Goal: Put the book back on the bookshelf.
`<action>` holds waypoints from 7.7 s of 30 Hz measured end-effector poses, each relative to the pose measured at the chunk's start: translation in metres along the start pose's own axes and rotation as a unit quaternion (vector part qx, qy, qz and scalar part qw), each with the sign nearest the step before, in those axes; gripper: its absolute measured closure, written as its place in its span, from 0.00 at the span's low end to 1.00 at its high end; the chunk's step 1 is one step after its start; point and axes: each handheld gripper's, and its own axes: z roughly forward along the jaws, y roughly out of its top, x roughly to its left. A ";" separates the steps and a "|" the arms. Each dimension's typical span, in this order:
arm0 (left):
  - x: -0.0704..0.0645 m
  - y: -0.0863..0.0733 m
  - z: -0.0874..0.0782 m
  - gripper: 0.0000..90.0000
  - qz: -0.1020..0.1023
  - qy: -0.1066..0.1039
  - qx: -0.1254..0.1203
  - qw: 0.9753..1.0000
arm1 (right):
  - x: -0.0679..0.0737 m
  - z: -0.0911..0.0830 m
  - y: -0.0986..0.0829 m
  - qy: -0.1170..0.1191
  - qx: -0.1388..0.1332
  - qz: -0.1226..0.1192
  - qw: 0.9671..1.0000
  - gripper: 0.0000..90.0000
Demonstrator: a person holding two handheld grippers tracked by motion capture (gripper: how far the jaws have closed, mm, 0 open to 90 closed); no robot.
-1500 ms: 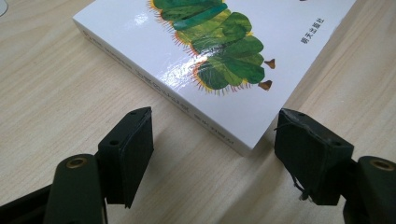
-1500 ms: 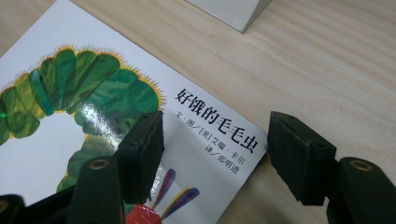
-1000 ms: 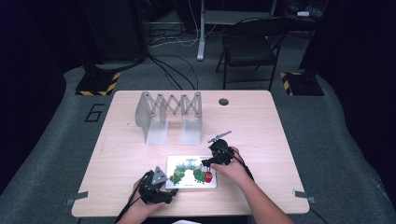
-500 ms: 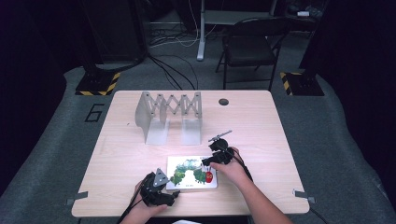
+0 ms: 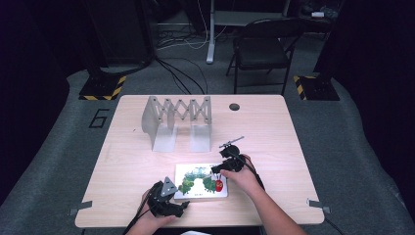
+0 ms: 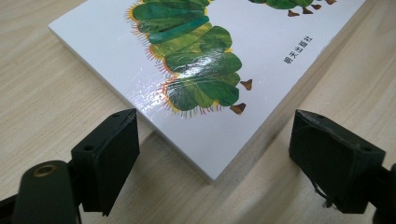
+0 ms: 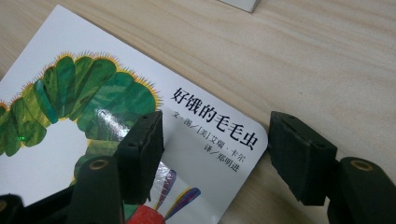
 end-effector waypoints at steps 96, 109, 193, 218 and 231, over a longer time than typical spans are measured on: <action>-0.014 0.007 0.011 0.05 -0.054 0.045 0.003 0.998 | 0.015 -0.034 0.007 -0.013 -0.025 -0.006 1.000 0.46; -0.013 0.012 0.014 0.02 -0.063 0.061 0.013 0.996 | 0.019 -0.040 0.008 -0.011 -0.031 -0.011 0.999 0.46; -0.027 0.012 0.007 0.19 0.047 0.099 -0.017 0.994 | 0.014 -0.030 0.006 -0.001 -0.022 -0.006 1.000 0.47; -0.024 0.008 0.008 0.19 0.052 0.098 -0.037 0.993 | -0.002 -0.018 0.009 0.047 -0.011 0.043 0.998 0.37; -0.024 0.008 0.008 0.19 0.051 0.099 -0.040 0.993 | -0.003 -0.010 0.013 0.067 -0.003 0.050 0.997 0.36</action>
